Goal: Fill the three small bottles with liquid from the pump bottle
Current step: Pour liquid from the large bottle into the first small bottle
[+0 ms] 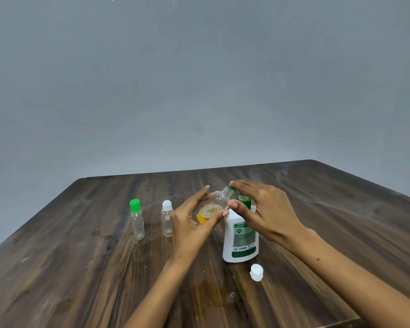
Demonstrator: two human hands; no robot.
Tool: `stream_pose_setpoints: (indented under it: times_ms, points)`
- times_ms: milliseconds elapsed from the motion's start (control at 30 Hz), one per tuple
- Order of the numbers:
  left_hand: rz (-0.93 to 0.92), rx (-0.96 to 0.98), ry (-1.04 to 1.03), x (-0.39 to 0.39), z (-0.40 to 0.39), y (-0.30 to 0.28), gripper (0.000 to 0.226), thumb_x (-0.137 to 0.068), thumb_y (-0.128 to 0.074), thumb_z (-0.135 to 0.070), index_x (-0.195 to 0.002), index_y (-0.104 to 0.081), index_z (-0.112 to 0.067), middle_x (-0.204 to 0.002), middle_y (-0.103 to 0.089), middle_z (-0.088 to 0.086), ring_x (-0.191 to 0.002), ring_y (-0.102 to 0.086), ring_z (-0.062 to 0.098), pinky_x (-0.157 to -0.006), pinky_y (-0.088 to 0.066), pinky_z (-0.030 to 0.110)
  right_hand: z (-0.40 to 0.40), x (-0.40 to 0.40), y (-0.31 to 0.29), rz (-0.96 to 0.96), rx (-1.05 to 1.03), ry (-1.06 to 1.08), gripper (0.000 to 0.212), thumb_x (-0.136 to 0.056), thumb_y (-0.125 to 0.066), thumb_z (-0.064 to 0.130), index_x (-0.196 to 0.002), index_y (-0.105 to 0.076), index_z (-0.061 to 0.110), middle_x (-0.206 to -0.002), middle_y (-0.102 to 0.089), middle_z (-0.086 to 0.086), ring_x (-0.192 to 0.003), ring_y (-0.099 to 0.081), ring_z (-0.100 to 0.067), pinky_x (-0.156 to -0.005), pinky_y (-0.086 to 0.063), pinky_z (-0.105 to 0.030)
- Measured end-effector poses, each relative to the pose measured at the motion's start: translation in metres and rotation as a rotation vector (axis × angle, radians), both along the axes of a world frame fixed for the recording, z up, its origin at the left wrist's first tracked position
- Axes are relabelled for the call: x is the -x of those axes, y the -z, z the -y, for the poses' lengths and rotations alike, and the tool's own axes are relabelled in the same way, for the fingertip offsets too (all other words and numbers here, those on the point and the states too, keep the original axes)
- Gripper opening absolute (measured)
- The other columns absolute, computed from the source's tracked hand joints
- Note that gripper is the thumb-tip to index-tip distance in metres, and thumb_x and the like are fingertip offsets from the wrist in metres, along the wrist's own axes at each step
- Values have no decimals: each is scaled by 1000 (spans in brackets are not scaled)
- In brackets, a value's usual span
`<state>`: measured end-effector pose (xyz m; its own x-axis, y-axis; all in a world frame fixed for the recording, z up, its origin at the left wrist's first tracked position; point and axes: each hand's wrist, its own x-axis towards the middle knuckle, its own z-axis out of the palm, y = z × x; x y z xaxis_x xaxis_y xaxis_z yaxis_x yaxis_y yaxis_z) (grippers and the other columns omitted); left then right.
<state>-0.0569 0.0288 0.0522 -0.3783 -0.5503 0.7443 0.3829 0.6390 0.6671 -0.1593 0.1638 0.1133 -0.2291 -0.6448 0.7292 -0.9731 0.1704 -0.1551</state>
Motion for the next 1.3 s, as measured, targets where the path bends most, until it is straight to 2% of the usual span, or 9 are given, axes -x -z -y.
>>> stream_pose_setpoints:
  times_ms: [67,133,300,433,600,800,967,1167,1300]
  points:
    - [-3,52,-22,0,-1,-1,53,-65,-84,-28,-115,-68,-17,-106,-69,-16,-101,-65,-4,-83,-50,10,-2,2,-2,1,-2,-9,91,-84,-11,79,-117,-68,16,-118,-67,1,-107,-63,-17,-78,-41,-22]
    - [-12,71,-32,0,-3,-3,46,-66,-82,-30,-109,-70,-18,-103,-69,-15,-99,-64,-7,-81,-47,6,-2,1,-1,-1,3,-8,91,-84,-11,79,-116,-68,16,-118,-67,0,-107,-63,-17,-79,-40,-22]
    - [-7,89,-53,0,-3,-2,45,-68,-79,-38,-108,-71,-19,-103,-71,-12,-99,-65,-4,-81,-49,9,0,-1,3,1,9,0,89,-85,-13,79,-113,-69,15,-115,-68,1,-104,-64,-16,-77,-42,-21]
    - [2,120,-94,1,0,1,46,-69,-84,-31,-111,-71,-19,-106,-70,-13,-101,-65,-1,-83,-52,14,-3,2,-8,70,-24,-35,99,-76,-6,86,-120,-67,20,-127,-62,4,-117,-57,-11,-83,-41,-21]
    - [-11,133,-81,0,-1,0,46,-70,-81,-30,-111,-71,-13,-105,-70,-11,-101,-65,-2,-83,-49,9,-2,1,-1,76,-25,-35,96,-78,-10,85,-120,-67,20,-127,-61,4,-117,-57,-11,-86,-42,-21]
    - [-15,131,-88,2,-1,2,45,-69,-85,-23,-110,-71,-13,-104,-70,-11,-99,-65,-3,-82,-48,8,-4,6,-8,122,-30,-61,98,-77,-6,86,-123,-64,22,-131,-58,6,-122,-52,-8,-92,-45,-28]
    - [-18,119,-84,1,-1,1,44,-69,-84,-27,-109,-71,-15,-104,-71,-11,-99,-66,-2,-83,-48,9,0,2,0,102,-15,-50,98,-79,-9,84,-119,-67,16,-125,-63,1,-116,-59,-14,-88,-48,-30]
    - [-20,104,-79,1,-1,2,44,-69,-85,-24,-110,-69,-18,-105,-70,-12,-100,-66,-2,-85,-49,10,-3,7,-7,137,-15,-79,99,-77,-6,86,-120,-66,20,-128,-61,5,-120,-55,-10,-90,-44,-27]
    - [-15,101,-80,2,0,2,43,-70,-83,-28,-110,-71,-17,-105,-71,-10,-100,-66,-1,-85,-49,11,-1,3,0,100,-29,-48,99,-78,-8,85,-120,-67,17,-126,-62,2,-117,-58,-13,-88,-46,-27]
